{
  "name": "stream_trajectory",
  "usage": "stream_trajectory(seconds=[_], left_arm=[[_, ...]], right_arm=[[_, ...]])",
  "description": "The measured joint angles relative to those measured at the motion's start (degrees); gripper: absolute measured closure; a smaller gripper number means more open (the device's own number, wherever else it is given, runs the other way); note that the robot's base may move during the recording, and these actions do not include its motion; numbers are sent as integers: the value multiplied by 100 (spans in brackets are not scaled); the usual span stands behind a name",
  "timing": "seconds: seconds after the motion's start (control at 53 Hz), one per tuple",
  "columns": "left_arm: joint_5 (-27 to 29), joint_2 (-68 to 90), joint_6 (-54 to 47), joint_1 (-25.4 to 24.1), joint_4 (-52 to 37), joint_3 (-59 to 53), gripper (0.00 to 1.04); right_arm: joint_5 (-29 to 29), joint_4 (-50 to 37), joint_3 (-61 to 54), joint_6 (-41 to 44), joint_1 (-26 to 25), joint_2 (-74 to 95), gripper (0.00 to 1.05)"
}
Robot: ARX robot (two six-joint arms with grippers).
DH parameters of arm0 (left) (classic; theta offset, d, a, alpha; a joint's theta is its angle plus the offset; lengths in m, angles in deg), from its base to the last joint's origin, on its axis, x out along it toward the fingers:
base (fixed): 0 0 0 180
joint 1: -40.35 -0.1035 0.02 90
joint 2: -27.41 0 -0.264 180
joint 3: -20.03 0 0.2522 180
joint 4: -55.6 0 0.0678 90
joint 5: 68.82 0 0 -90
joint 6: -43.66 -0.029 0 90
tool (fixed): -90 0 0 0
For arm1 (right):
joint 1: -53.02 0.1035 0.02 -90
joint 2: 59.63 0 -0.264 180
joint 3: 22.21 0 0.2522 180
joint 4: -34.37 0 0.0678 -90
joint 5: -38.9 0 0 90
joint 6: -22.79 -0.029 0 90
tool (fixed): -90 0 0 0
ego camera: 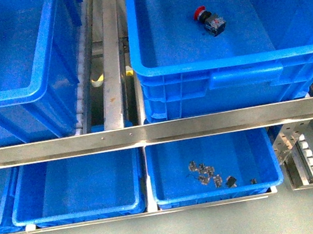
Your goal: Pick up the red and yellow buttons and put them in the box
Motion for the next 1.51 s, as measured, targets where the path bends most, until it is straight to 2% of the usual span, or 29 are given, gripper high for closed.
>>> stream_trajectory(seconds=[0.226, 0.264, 0.585, 0.66, 1.075, 1.509], left_arm=[[0, 0, 2, 0, 0, 0, 8], [-2, 0, 0, 0, 0, 0, 8], [0, 0, 2, 0, 2, 0, 8], [0, 0, 2, 0, 0, 0, 8], [0, 0, 0, 0, 0, 0, 8], [0, 0, 0, 0, 0, 0, 8]], right_arm=[[24, 197, -549, 79, 94, -702, 98], [22, 247, -603, 98, 96, -809, 102], [22, 1025, -1045, 107, 105, -2061, 101], [24, 876, -1211, 105, 105, -2153, 101], [22, 2164, -1215, 109, 105, -3545, 101], [22, 3040, -1215, 109, 105, -4437, 101]])
